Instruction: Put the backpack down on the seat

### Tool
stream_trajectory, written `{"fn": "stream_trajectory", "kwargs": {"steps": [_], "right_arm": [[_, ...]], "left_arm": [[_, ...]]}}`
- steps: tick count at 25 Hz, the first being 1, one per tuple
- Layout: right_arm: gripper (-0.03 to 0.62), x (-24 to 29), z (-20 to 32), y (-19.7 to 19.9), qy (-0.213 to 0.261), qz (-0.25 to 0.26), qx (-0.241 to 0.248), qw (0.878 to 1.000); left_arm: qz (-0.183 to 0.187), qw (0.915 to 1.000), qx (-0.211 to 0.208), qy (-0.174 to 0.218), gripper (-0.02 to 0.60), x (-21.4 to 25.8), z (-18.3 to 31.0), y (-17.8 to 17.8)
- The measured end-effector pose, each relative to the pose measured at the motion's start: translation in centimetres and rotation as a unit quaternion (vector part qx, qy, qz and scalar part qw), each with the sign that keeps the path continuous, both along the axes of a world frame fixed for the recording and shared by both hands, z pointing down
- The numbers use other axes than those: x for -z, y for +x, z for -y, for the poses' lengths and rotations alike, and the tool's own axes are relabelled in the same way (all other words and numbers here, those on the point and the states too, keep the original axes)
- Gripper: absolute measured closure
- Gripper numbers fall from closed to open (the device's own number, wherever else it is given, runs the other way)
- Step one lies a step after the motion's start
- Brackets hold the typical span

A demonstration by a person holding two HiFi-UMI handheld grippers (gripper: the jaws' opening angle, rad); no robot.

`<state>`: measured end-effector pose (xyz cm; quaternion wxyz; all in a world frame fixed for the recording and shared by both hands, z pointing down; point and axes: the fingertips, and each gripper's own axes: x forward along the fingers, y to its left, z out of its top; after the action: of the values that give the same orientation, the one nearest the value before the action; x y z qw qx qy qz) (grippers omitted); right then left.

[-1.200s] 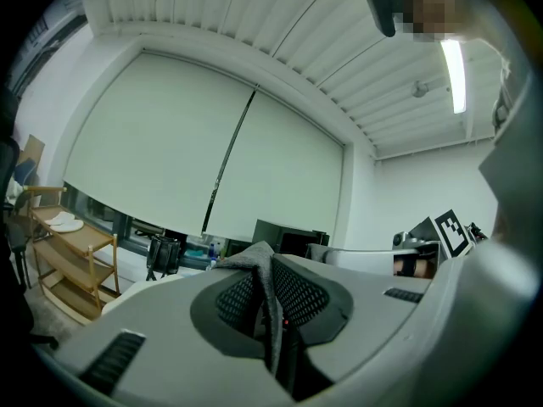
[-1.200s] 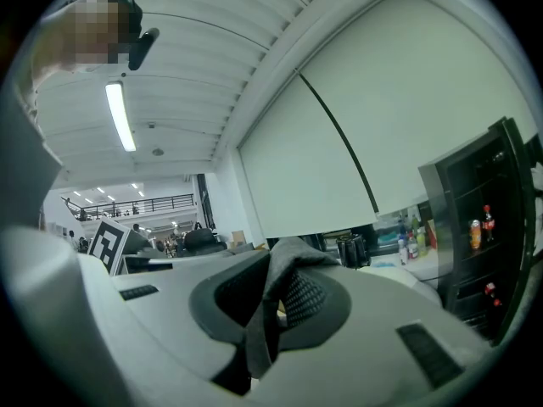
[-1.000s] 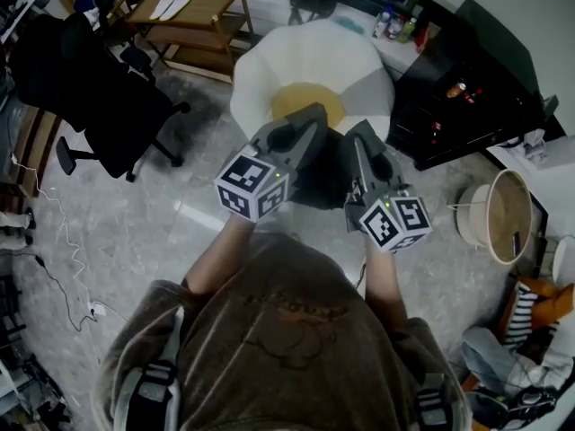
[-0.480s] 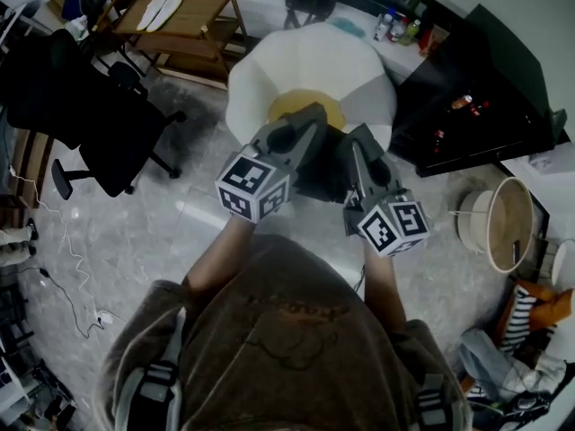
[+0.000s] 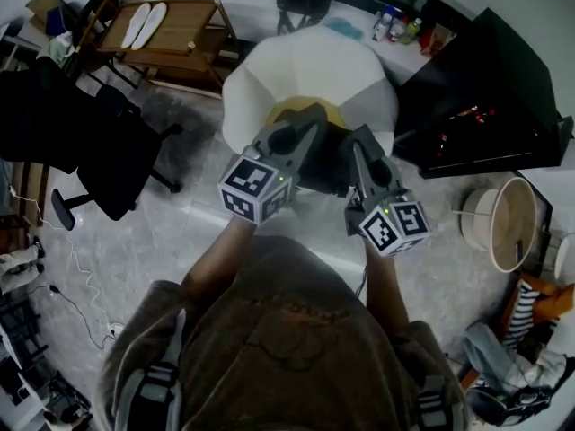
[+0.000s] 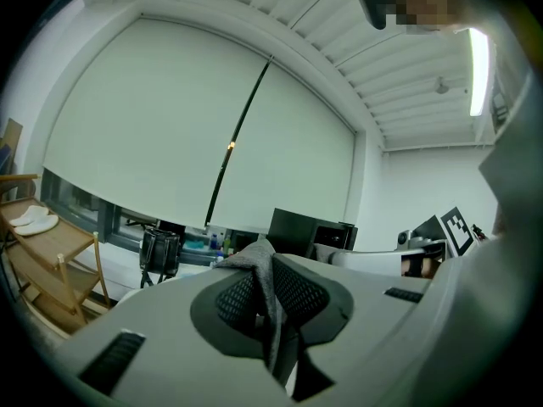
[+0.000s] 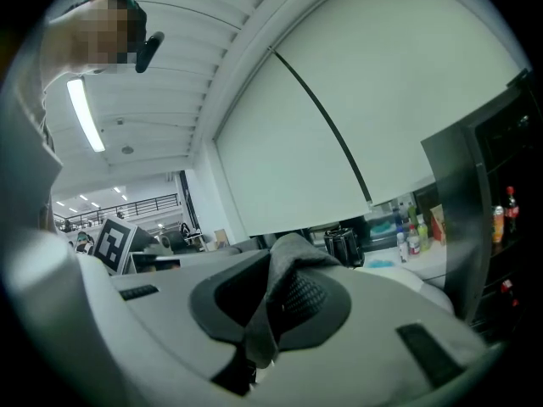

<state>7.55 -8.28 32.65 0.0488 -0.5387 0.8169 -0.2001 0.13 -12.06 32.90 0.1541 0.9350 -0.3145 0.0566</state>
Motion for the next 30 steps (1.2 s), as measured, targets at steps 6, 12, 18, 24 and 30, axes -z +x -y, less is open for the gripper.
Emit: {"fn": "stream_trajectory", "kwargs": {"steps": [6,12,18,24,30], "right_arm": [[0.565,-0.8,3.6,0.6,-0.006,0.003,-0.020,1.000],[0.565,-2.1,7.0,1.5,-0.010,0.009,-0.036,0.999],[0.565,-3.1,10.1,2.9,-0.005,0.012,-0.045,0.999],[0.565,-5.0,12.8,4.1,-0.012,0.014,-0.041,0.999],[0.565,-7.3,15.8,4.9,-0.019,0.013,-0.029,0.999]], "left_arm": [[-0.006,0.9998,-0.020,0.005,0.552,-0.2,3.9,0.6],[0.004,0.9994,-0.035,-0.007,0.552,-2.0,7.2,1.2],[0.012,0.9990,-0.039,-0.016,0.551,-3.2,9.8,2.4],[0.014,0.9993,-0.033,-0.011,0.551,-5.1,12.7,3.7],[0.017,0.9995,-0.021,-0.019,0.551,-7.5,16.2,4.6]]}}
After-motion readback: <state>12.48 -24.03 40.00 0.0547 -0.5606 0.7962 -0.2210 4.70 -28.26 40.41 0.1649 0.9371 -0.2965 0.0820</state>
